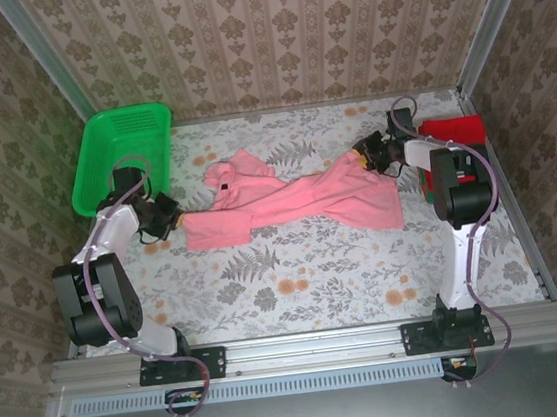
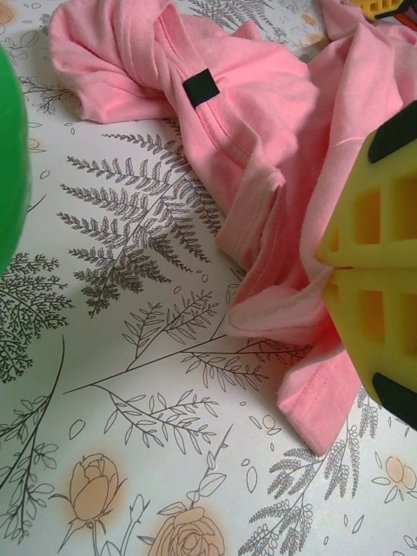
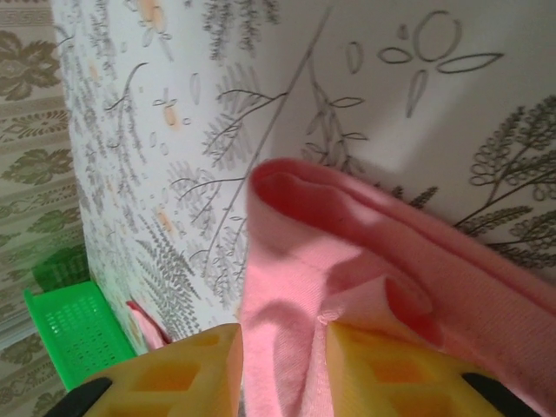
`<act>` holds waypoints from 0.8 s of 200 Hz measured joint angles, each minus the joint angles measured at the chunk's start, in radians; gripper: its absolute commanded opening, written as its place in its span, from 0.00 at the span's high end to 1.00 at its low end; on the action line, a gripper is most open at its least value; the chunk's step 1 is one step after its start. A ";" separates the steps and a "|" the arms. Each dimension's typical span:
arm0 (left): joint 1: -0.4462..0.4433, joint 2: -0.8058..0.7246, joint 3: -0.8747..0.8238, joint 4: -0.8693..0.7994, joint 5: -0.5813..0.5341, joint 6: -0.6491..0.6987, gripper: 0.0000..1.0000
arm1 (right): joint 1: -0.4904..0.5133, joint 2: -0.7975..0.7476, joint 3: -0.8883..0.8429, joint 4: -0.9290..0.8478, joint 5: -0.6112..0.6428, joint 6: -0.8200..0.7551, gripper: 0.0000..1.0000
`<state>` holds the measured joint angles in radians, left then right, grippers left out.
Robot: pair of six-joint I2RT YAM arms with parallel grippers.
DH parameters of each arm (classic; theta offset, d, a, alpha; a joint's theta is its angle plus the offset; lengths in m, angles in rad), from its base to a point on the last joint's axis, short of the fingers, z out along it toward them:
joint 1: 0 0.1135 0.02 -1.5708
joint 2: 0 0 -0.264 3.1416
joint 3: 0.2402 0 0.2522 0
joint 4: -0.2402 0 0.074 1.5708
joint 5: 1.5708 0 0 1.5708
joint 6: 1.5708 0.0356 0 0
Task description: Fold and stack the t-shirts
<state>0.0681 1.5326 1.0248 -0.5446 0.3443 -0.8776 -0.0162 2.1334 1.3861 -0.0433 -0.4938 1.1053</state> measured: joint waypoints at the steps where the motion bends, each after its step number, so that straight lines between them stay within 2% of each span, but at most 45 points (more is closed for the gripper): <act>1: 0.000 0.000 0.000 0.000 0.000 0.000 1.00 | 0.000 0.000 0.000 0.000 0.000 0.000 0.63; 76: 0.000 0.000 -0.005 0.010 0.000 0.000 1.00 | -0.006 -0.039 -0.077 0.010 0.033 -0.002 0.62; 114: 0.000 0.000 -0.005 0.015 0.000 0.000 1.00 | -0.016 -0.041 -0.079 0.010 0.038 -0.002 0.58; 160: 0.000 0.000 -0.021 0.015 0.000 0.000 1.00 | -0.027 -0.051 -0.082 0.006 0.067 -0.001 0.59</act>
<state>0.0681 1.5326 1.0039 -0.5297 0.3443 -0.8780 -0.0429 2.0823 1.3041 -0.0376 -0.4267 1.1042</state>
